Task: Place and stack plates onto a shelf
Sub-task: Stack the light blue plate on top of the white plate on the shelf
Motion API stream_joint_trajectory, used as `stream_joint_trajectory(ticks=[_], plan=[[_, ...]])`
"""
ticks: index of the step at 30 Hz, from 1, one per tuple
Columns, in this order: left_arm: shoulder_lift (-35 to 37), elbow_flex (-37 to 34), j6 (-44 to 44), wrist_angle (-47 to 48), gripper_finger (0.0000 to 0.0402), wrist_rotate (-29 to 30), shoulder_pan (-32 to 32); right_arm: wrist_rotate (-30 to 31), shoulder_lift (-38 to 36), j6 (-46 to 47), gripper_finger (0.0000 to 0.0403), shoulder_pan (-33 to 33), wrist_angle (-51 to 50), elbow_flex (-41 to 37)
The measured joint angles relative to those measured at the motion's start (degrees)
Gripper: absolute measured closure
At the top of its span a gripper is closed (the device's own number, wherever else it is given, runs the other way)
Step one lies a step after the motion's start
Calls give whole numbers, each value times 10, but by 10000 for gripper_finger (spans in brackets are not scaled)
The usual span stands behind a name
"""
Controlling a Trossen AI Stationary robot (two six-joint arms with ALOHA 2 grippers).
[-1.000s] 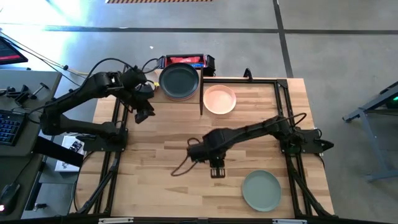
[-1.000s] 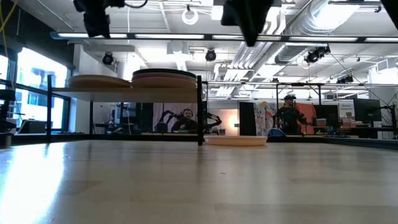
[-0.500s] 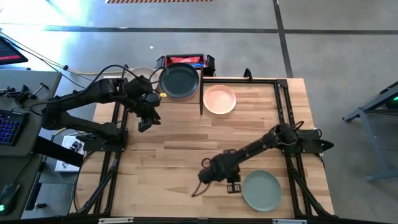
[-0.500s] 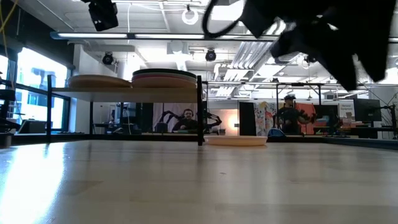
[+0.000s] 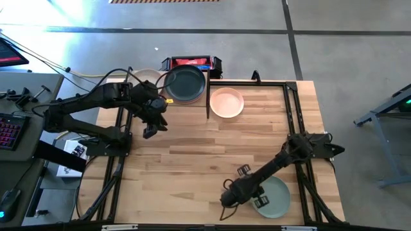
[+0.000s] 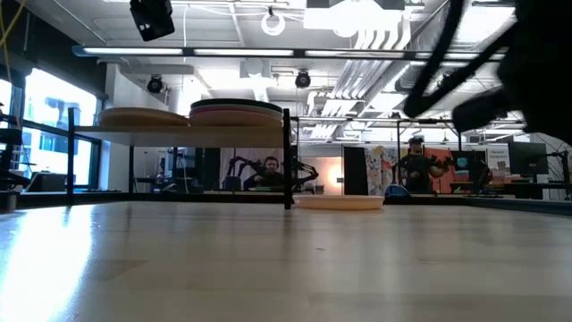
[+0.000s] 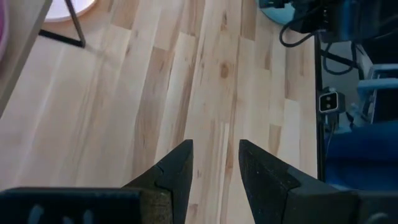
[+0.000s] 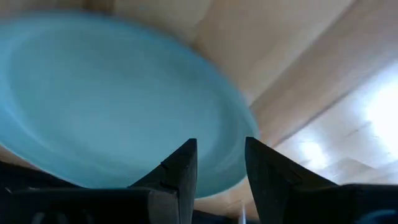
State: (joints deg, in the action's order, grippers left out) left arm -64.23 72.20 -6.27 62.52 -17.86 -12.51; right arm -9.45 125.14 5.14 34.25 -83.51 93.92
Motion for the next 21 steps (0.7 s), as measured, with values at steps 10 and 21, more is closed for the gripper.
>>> stream_joint_trajectory(ticks=[10,21], plan=[[0,0,-67,-1,284,36,0,26,-53,19,289,16,64,-76],[0,-34,-71,-12,284,37,0,64,-88,16,289,9,69,-82]])
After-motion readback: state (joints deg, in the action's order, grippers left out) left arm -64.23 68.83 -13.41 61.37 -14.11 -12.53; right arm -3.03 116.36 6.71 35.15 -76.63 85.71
